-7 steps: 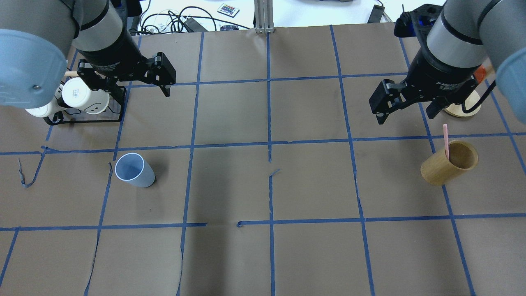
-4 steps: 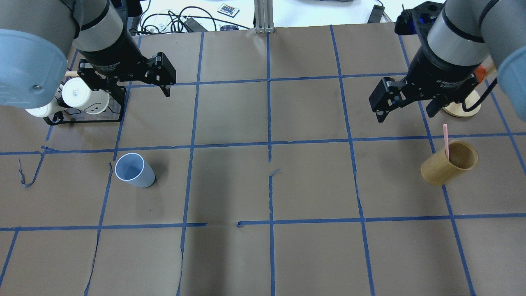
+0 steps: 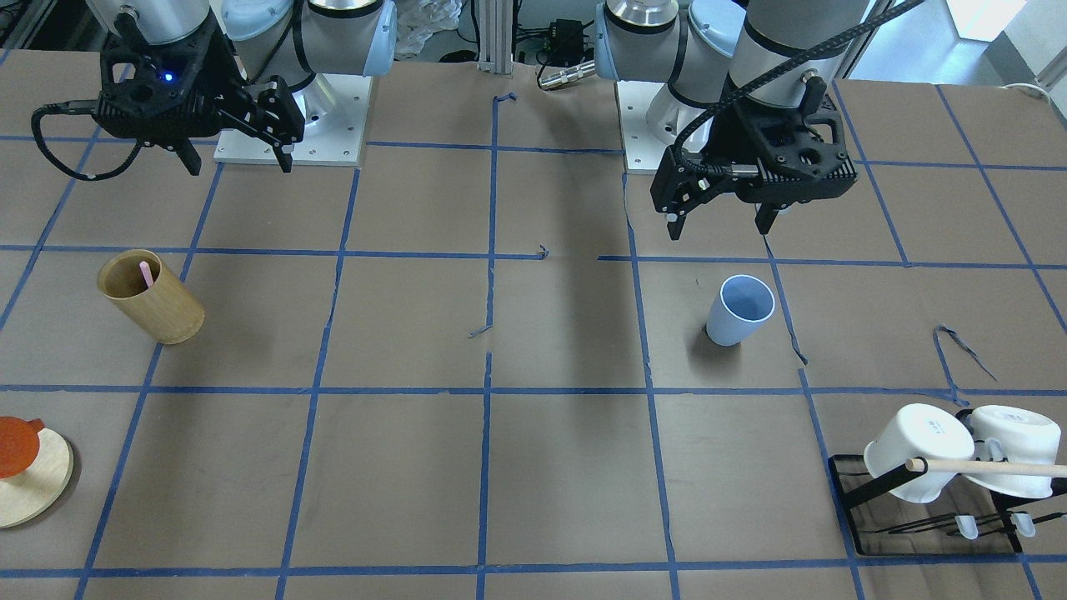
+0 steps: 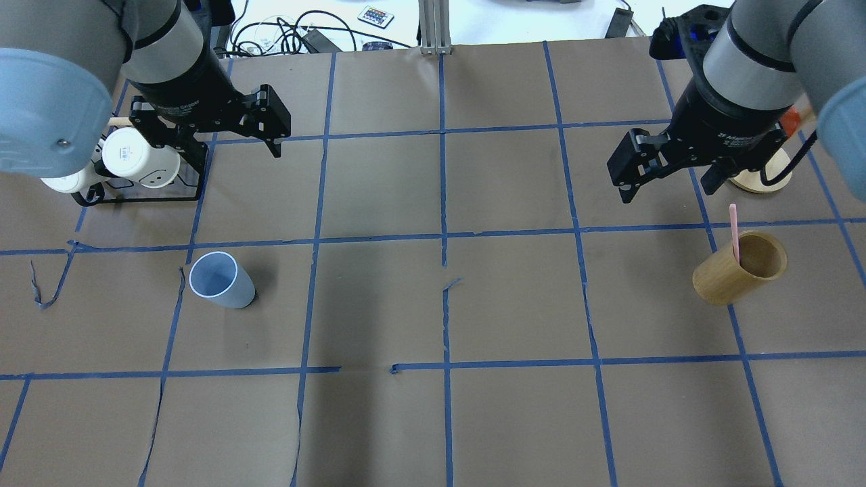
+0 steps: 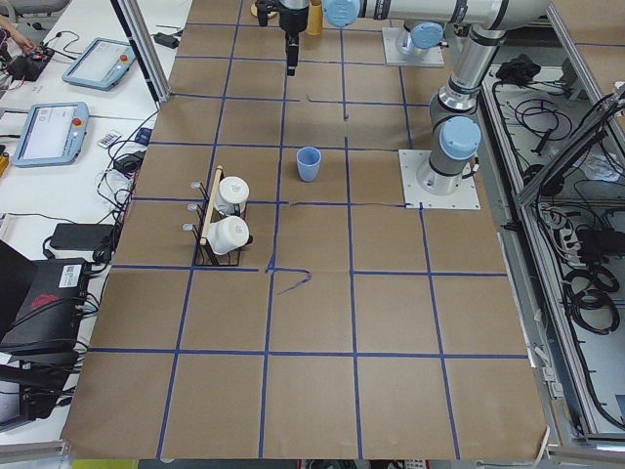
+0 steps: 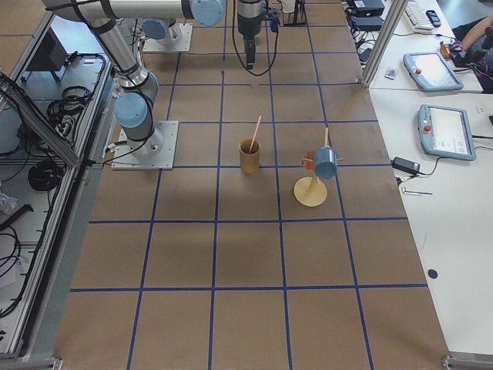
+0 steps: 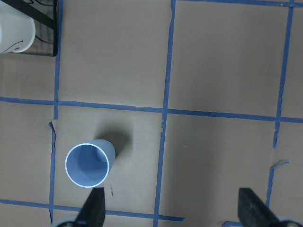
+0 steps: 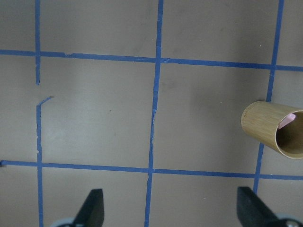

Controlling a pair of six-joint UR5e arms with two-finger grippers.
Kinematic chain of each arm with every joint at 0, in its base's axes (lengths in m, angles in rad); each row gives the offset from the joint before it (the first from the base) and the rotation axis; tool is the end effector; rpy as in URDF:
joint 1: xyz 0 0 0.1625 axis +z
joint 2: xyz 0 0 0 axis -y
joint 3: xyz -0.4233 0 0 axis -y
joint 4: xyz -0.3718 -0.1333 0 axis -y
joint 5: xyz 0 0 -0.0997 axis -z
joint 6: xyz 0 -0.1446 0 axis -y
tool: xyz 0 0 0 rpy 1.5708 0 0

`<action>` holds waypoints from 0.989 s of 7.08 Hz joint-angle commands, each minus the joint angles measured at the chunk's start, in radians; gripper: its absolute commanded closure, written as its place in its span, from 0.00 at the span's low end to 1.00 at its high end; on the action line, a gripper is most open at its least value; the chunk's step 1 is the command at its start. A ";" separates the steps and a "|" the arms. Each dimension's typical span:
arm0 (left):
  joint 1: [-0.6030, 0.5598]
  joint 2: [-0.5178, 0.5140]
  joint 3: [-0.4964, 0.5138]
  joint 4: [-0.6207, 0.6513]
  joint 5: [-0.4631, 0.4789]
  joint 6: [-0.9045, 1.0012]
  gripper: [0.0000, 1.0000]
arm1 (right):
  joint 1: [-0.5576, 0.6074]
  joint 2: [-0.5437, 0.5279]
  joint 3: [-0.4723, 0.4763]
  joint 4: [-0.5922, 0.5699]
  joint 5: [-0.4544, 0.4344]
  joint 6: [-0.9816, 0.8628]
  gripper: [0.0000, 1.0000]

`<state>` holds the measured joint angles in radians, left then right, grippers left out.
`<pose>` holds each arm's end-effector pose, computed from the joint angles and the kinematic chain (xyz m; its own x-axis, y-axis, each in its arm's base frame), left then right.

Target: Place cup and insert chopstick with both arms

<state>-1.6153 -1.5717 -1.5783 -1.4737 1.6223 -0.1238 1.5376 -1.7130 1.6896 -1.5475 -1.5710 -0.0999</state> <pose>-0.1473 -0.4782 0.4477 -0.9957 -0.0833 -0.0399 -0.0792 0.9924 -0.0942 0.1195 -0.4156 0.4456 -0.9978 -0.0667 0.0002 -0.0667 0.9978 -0.0001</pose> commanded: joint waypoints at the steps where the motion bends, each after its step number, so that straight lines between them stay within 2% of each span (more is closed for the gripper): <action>1: 0.000 0.001 0.000 0.001 0.001 0.001 0.00 | -0.001 0.007 0.001 0.001 0.000 0.000 0.00; 7: 0.000 0.004 -0.006 0.003 0.002 0.001 0.00 | -0.004 0.013 -0.001 0.001 -0.009 -0.014 0.00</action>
<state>-1.6153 -1.5688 -1.5820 -1.4722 1.6234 -0.1227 1.5317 -1.6997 1.6877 -1.5475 -1.5808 -0.1133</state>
